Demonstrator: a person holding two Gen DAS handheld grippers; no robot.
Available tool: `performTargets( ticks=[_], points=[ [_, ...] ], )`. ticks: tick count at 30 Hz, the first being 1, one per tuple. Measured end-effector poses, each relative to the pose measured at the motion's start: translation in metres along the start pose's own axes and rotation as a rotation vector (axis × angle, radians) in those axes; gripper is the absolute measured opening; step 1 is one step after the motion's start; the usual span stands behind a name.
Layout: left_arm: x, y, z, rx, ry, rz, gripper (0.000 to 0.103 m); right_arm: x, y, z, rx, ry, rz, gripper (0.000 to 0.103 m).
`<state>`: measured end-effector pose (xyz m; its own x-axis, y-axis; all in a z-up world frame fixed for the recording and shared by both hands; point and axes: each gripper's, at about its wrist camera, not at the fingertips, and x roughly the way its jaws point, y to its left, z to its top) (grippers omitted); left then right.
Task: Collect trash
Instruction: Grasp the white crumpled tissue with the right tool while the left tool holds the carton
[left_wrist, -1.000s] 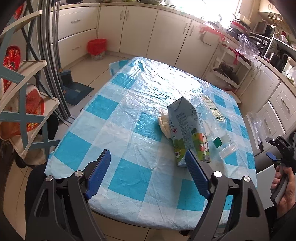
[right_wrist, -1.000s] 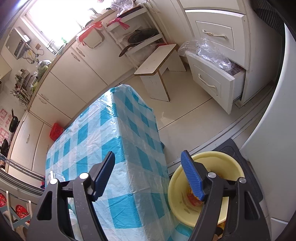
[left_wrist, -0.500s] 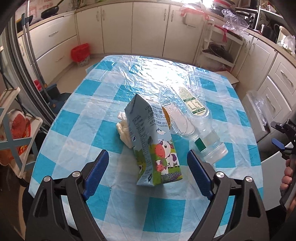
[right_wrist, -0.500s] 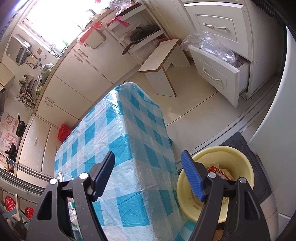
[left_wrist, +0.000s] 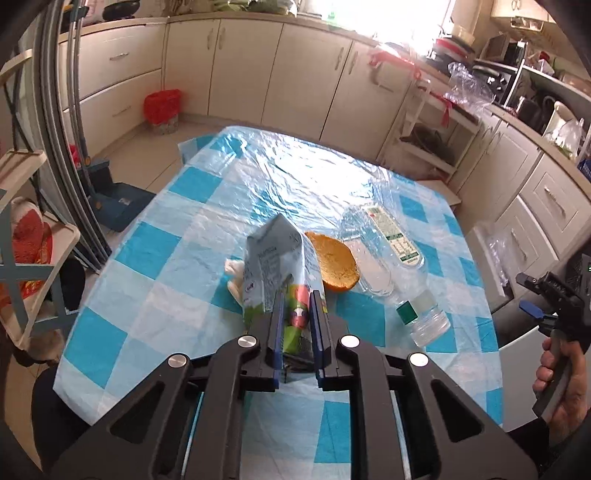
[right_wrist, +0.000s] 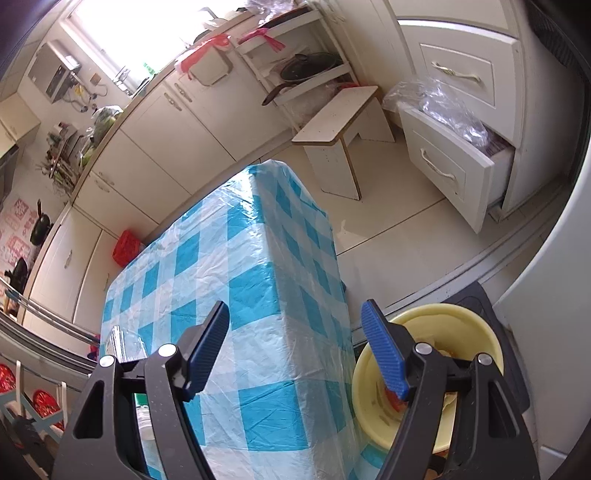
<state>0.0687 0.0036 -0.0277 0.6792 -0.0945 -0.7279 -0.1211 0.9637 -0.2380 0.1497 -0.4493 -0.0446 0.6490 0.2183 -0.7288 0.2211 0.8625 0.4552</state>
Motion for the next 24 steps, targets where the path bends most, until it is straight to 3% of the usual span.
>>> performTargets(
  ticks=[3,8,10,12,13,17,21,22,23,24],
  points=[
    [-0.011,0.021,-0.006,0.001,-0.001,0.017,0.007,-0.001,0.008,-0.001,-0.037,-0.013,-0.003,0.071],
    [-0.001,0.049,-0.022,-0.027,0.076,0.029,0.007,0.001,0.025,-0.007,-0.093,-0.018,0.002,0.071],
    [-0.002,0.050,-0.020,-0.028,0.070,0.028,0.020,0.003,0.035,-0.012,-0.129,-0.017,-0.003,0.071],
    [-0.002,0.042,-0.015,-0.005,0.077,0.029,0.071,0.008,0.042,-0.018,-0.156,-0.006,-0.005,0.071],
    [0.000,0.036,-0.012,0.021,0.082,0.042,0.076,0.012,0.045,-0.021,-0.165,0.003,-0.005,0.071],
    [0.016,0.019,-0.004,0.062,0.119,0.055,0.079,0.023,0.054,-0.032,-0.196,0.041,-0.004,0.071],
    [0.043,0.010,-0.007,0.065,0.179,0.069,0.079,0.018,0.060,-0.032,-0.219,0.010,0.005,0.071],
    [0.046,0.007,-0.008,0.067,0.187,0.064,0.077,0.016,0.060,-0.031,-0.220,0.002,0.010,0.071],
    [0.049,0.004,-0.010,0.070,0.190,0.062,0.066,0.015,0.061,-0.031,-0.220,-0.005,0.015,0.071],
    [0.050,0.001,-0.011,0.078,0.194,0.059,0.062,0.014,0.061,-0.030,-0.219,-0.009,0.020,0.071]
  ],
)
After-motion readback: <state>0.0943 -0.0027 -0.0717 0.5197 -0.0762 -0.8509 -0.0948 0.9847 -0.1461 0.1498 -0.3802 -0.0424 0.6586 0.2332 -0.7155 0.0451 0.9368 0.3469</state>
